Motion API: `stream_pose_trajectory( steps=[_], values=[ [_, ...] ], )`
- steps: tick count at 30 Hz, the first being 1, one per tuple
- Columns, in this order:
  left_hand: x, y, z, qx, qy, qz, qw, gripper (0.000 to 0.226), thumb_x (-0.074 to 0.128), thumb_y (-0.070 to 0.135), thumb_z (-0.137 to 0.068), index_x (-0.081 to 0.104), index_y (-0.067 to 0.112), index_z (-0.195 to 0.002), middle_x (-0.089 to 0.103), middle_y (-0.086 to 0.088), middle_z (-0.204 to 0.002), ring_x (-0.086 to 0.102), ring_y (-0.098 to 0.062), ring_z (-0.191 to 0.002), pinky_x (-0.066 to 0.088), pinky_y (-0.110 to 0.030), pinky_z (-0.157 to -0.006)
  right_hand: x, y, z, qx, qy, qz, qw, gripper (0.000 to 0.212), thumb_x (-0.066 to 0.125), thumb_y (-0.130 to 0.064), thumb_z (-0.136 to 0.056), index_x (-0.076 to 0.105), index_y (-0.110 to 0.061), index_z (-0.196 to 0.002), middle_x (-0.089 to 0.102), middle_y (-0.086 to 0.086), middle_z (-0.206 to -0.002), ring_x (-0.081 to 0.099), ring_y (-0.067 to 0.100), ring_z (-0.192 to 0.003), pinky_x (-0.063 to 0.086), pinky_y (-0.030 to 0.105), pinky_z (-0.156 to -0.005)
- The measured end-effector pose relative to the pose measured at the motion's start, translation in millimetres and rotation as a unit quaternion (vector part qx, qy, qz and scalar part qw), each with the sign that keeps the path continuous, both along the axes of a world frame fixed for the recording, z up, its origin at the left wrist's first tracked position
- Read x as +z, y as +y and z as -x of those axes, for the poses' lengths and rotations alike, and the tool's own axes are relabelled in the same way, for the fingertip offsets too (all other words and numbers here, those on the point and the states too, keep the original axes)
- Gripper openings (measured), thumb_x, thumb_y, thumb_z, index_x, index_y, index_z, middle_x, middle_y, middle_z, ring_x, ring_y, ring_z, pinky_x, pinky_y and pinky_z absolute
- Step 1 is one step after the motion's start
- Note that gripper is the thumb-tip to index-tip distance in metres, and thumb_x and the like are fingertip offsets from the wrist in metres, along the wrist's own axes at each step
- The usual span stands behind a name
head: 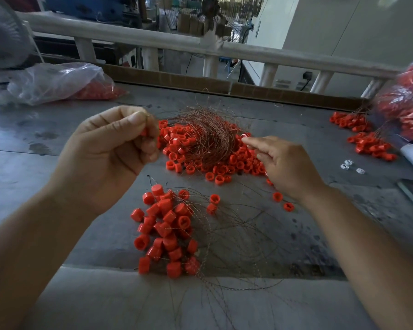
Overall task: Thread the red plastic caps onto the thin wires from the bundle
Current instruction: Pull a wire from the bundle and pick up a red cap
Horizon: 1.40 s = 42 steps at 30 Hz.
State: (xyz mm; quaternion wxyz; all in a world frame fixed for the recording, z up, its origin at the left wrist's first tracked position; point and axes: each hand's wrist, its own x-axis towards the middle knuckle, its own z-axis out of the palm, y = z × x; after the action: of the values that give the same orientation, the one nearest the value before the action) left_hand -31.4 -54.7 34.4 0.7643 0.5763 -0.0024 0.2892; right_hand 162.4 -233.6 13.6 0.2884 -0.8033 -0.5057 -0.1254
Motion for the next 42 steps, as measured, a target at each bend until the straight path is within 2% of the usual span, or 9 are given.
stream_pose_trajectory(
  steps=[4,8,11,15,21,24,28,32,42],
  values=[
    [0,-4,1,-0.044,-0.020,-0.031,0.998,0.017,0.074,0.035,-0.060,0.069,0.020,-0.066,0.062,0.006,-0.065,0.053,-0.004,-0.053,0.045,-0.017,-0.052,1,-6,-4,0.037,-0.018,0.072,0.997,0.065,0.041,0.022,-0.079,0.056,-0.024,-0.123,0.050,0.002,-0.134,0.047,0.014,-0.121,0.039,0.031,-0.101],
    [0,-5,3,-0.077,-0.031,-0.025,0.996,0.018,0.077,0.032,-0.061,0.070,0.017,-0.067,0.063,0.003,-0.067,0.054,-0.006,-0.054,0.046,-0.018,-0.052,10,-10,2,0.095,0.067,0.012,0.993,0.074,0.038,0.029,-0.069,0.062,-0.032,-0.103,0.047,-0.008,-0.132,0.046,0.004,-0.118,0.037,0.018,-0.100],
    [-2,-6,2,-0.088,-0.024,-0.028,0.995,0.017,0.077,0.031,-0.062,0.070,0.017,-0.067,0.064,0.003,-0.068,0.055,-0.007,-0.054,0.047,-0.018,-0.052,18,-9,14,0.082,0.090,-0.119,0.985,0.063,0.040,0.025,-0.068,0.063,-0.031,-0.086,0.054,-0.013,-0.116,0.048,-0.006,-0.112,0.036,0.010,-0.094],
    [-4,-11,2,-0.115,-0.011,-0.042,0.992,0.016,0.077,0.032,-0.064,0.070,0.017,-0.067,0.064,0.002,-0.069,0.055,-0.008,-0.056,0.047,-0.019,-0.053,27,-6,35,0.092,0.111,-0.230,0.962,0.033,0.052,-0.003,-0.084,0.056,-0.034,-0.097,0.059,-0.018,-0.104,0.056,-0.004,-0.099,0.044,0.017,-0.087],
    [-6,-17,-2,-0.160,0.019,-0.061,0.985,0.018,0.078,0.033,-0.065,0.071,0.017,-0.069,0.063,0.002,-0.070,0.055,-0.008,-0.058,0.048,-0.019,-0.054,29,-1,62,0.240,0.185,-0.099,0.948,0.014,0.058,-0.028,-0.084,0.058,-0.030,-0.097,0.057,-0.014,-0.117,0.048,0.002,-0.119,0.036,0.020,-0.101],
    [-4,-14,0,-0.150,0.012,-0.061,0.987,0.018,0.078,0.033,-0.065,0.071,0.017,-0.069,0.063,0.002,-0.070,0.055,-0.008,-0.057,0.047,-0.018,-0.054,31,-2,66,0.279,0.255,-0.091,0.921,0.008,0.053,-0.026,-0.083,0.058,-0.022,-0.078,0.065,-0.015,-0.080,0.065,0.009,-0.089,0.048,0.022,-0.085],
    [1,-7,3,-0.113,-0.010,-0.046,0.992,0.018,0.078,0.032,-0.063,0.070,0.017,-0.067,0.063,0.003,-0.068,0.054,-0.007,-0.055,0.046,-0.017,-0.053,40,-9,61,0.302,0.292,-0.104,0.901,0.016,0.049,-0.026,-0.084,0.055,-0.013,-0.078,0.055,-0.018,-0.056,0.055,0.006,-0.052,0.052,0.050,-0.069],
    [1,-4,3,-0.089,-0.013,-0.046,0.995,0.019,0.078,0.033,-0.061,0.069,0.017,-0.066,0.062,0.003,-0.068,0.053,-0.008,-0.055,0.046,-0.018,-0.052,39,-12,51,0.268,0.330,-0.088,0.901,0.008,0.052,-0.015,-0.083,0.060,-0.015,-0.082,0.057,-0.009,-0.056,0.051,0.001,-0.050,0.041,0.014,-0.049],
    [-2,-1,2,-0.072,-0.010,-0.051,0.996,0.018,0.077,0.033,-0.061,0.070,0.017,-0.066,0.062,0.002,-0.068,0.053,-0.008,-0.055,0.046,-0.018,-0.052,35,-15,37,0.279,0.439,-0.028,0.854,0.018,0.046,-0.010,-0.083,0.064,-0.010,-0.084,0.068,0.004,-0.066,0.051,0.000,-0.053,0.037,0.011,-0.049]
  ],
)
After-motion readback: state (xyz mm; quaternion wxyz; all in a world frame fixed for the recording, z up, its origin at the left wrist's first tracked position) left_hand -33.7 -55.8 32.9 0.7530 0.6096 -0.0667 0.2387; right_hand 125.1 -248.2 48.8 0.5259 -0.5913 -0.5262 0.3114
